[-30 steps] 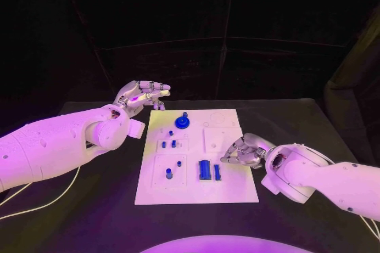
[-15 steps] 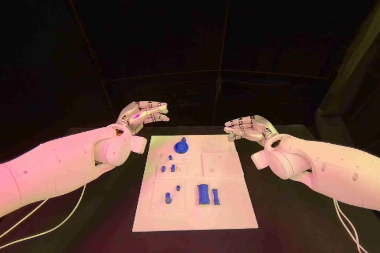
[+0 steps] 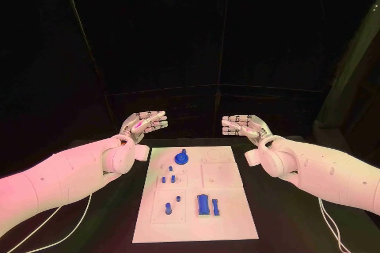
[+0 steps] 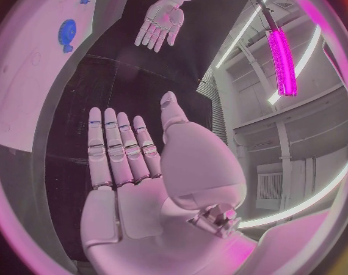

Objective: Assemble the parts on the task board

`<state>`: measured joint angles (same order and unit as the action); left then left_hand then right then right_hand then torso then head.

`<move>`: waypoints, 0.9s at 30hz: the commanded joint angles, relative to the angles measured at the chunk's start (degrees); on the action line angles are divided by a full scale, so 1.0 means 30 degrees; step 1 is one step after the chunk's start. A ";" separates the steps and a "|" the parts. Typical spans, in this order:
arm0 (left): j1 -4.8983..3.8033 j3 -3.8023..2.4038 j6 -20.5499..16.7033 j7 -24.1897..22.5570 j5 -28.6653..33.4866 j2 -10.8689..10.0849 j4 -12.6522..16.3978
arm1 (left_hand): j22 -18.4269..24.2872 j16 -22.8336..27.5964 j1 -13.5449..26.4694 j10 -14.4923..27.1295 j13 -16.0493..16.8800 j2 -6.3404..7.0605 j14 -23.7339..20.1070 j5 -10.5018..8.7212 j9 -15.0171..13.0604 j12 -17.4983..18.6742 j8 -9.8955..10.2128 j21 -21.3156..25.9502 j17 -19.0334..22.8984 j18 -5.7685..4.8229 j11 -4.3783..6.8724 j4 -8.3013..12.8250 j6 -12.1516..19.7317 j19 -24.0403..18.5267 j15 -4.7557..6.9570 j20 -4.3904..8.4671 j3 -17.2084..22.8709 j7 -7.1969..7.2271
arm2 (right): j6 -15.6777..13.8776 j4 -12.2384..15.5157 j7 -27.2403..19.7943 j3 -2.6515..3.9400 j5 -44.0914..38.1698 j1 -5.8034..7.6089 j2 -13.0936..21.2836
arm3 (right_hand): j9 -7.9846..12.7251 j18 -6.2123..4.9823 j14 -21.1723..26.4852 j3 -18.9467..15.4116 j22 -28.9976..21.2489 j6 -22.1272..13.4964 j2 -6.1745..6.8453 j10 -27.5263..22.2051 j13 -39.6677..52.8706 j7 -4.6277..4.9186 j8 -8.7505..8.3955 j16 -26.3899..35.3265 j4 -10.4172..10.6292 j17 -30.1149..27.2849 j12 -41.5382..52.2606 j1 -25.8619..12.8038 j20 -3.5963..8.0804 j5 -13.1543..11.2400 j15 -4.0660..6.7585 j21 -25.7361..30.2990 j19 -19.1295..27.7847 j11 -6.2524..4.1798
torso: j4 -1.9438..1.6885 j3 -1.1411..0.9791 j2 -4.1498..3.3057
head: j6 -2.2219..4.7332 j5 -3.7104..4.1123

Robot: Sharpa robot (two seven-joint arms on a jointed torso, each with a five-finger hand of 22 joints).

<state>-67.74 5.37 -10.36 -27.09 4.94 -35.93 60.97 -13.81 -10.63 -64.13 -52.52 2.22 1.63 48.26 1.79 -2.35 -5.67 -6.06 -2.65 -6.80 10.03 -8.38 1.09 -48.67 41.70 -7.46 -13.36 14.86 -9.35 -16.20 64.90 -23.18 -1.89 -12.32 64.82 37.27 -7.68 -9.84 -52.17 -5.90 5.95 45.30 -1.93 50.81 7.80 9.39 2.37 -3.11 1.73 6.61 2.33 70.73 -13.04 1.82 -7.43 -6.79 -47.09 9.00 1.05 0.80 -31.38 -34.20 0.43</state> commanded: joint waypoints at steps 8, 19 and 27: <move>0.0646 -0.0483 -0.2995 -0.0248 -0.0467 -0.0771 0.2569 | 0.2248 0.1727 1.0442 0.8555 -0.0740 -0.0543 -0.7861 -0.0596 0.0783 0.1891 0.2020 0.0883 0.2266 -0.1492 0.1366 -0.0365 0.7929 -0.6787 0.2486 0.2172 -0.2416 0.1521 | -0.3103 0.2717 -0.0681 0.0206 0.1317 -0.0492 0.0805 | 0.2562 0.1525 0.8453 0.1967 -0.1983 -0.7339 0.0644 -0.8235 -0.2600 -0.1514 -0.0790 0.1035 -0.0575 -0.2204 -0.0778 -1.1464 0.2117 -0.0606 0.2476 0.2264 0.7631 -0.1462 | -0.0352 -0.0266 0.0067 | -0.0059 -0.0143; 0.2102 -0.1494 -0.9390 -0.0754 -0.1380 -0.2436 0.8062 | 0.3149 0.3542 1.4623 1.1980 -0.0740 -0.0543 -1.1005 -0.0596 0.0783 0.1891 0.2020 0.0883 0.2266 -0.3343 0.2793 -0.0365 1.1101 -0.9508 0.2486 0.3047 -0.3388 0.3116 | -0.8506 0.7625 -0.2008 0.0575 0.3748 -0.1416 0.2260 | 0.2562 0.1943 1.1846 0.1967 -0.1983 -1.0290 0.0644 -1.1532 -0.2600 -0.3130 -0.0790 0.1035 -0.0575 -0.2204 -0.0778 -1.6055 0.2955 -0.0606 0.2476 0.2264 1.0697 -0.3002 | -0.0352 -0.0266 0.0067 | -0.0059 -0.0143; 0.2512 -0.1779 -1.1191 -0.0897 -0.1637 -0.2904 0.9608 | 0.4604 0.3542 1.6435 1.3466 -0.0740 -0.0543 -1.2373 -0.0596 0.0783 0.1891 0.2020 0.0883 0.2266 -0.3343 0.2793 -0.0365 1.2475 -1.0637 0.2486 0.4452 -0.4952 0.3116 | -0.9305 0.8351 -0.2205 0.0629 0.4108 -0.1553 0.2475 | 0.2562 0.3280 1.3343 0.1967 -0.1983 -1.1587 0.0644 -1.2994 -0.2600 -0.3130 -0.0790 0.1035 -0.0575 -0.2204 -0.0778 -1.8094 0.4346 -0.0606 0.2476 0.2264 1.2023 -0.3002 | -0.0352 -0.0266 0.0067 | -0.0059 -0.0143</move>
<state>-60.16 0.16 -38.54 -28.10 1.66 -44.54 89.33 -2.42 -1.09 -20.30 -16.61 0.07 0.00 15.31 0.21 -0.10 -0.42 -0.46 -0.23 -0.21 2.12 -0.35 0.01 -15.37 13.32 -0.21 -1.95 3.46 -0.54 -40.58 89.76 -27.89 -0.08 -1.89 60.06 44.66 -0.25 -2.15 -16.67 -0.34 0.13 14.45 -0.02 16.24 0.28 0.55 0.22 -0.27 -0.02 0.17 0.32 22.60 -1.89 0.36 -0.21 -0.38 -15.21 0.43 0.00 0.00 -31.17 -34.37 0.00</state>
